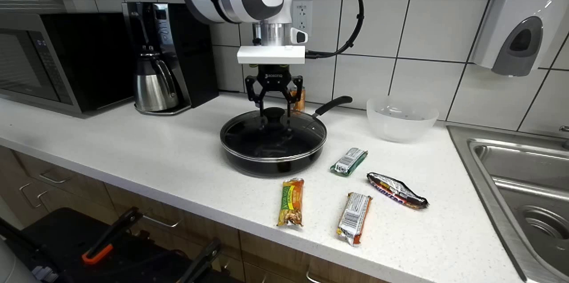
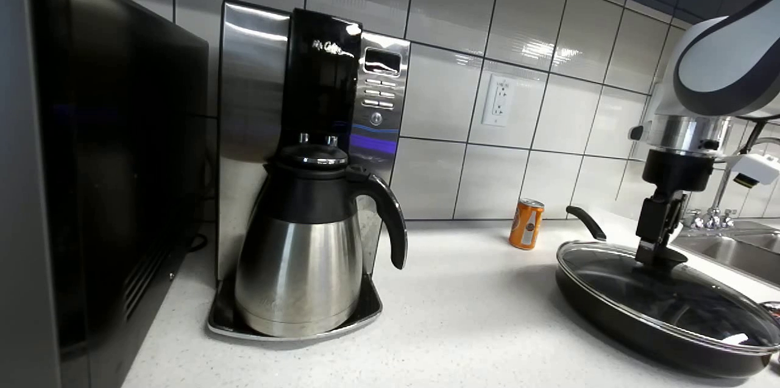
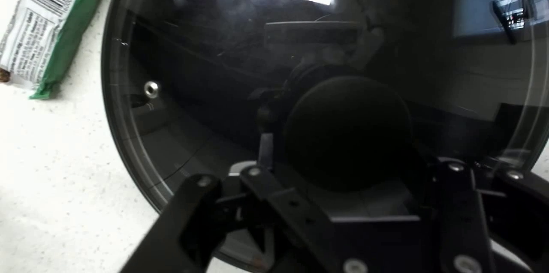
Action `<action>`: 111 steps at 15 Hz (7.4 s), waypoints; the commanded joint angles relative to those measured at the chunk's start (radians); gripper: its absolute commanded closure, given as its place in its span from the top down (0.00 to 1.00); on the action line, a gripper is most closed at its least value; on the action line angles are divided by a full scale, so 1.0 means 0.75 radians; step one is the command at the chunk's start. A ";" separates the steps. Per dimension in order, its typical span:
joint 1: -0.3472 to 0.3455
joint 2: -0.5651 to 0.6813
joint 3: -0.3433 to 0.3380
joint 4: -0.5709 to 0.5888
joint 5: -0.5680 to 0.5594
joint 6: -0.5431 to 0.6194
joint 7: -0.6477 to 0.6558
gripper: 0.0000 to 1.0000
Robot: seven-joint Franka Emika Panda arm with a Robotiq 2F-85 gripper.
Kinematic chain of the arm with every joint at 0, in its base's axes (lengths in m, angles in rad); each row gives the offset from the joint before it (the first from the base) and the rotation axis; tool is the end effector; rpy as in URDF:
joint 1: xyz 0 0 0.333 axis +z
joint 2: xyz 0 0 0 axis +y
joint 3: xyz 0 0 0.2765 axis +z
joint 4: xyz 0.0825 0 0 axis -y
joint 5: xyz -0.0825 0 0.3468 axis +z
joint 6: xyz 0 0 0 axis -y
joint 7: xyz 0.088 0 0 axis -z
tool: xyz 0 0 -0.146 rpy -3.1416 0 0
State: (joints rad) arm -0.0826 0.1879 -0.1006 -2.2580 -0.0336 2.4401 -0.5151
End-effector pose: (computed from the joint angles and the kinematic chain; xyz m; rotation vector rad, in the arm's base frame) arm 0.4967 -0.0940 0.2299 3.0553 0.5549 -0.0289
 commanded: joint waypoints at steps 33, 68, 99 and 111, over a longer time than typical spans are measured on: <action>0.069 -0.203 0.108 0.005 -0.081 -0.194 0.065 0.37; 0.394 0.105 0.394 0.227 -0.111 -0.373 0.282 0.37; 0.392 0.296 0.391 0.345 -0.122 -0.416 0.291 0.89; 0.353 0.133 0.381 0.312 -0.113 -0.522 0.247 1.00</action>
State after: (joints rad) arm 0.2055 0.3557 0.1839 -2.0037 -0.1127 2.1005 -0.3196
